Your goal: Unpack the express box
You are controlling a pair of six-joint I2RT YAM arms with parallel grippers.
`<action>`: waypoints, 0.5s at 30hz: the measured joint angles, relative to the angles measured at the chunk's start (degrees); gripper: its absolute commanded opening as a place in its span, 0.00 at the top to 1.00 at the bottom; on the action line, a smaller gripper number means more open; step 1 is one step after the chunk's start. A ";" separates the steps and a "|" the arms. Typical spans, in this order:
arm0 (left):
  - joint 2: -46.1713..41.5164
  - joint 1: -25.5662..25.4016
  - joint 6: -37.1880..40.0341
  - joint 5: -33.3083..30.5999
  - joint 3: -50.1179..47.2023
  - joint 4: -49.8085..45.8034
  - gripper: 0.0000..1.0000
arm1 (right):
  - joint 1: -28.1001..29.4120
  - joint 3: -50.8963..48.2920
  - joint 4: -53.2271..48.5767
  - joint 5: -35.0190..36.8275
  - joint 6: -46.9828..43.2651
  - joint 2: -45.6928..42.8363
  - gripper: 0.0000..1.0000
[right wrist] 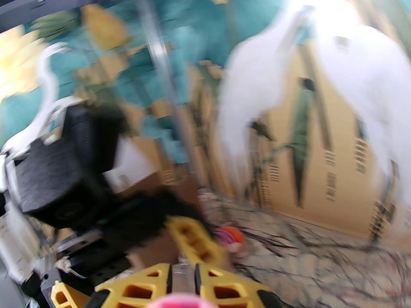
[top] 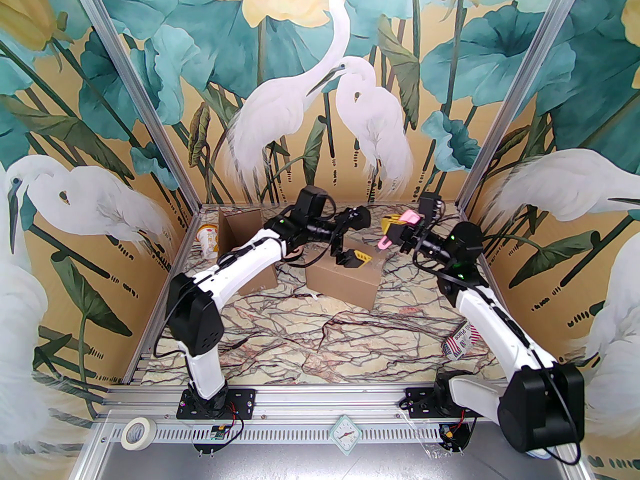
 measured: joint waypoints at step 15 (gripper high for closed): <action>-3.61 -7.28 17.42 -9.44 -6.19 0.24 0.01 | 4.61 -18.12 -9.81 49.81 33.83 -16.57 1.00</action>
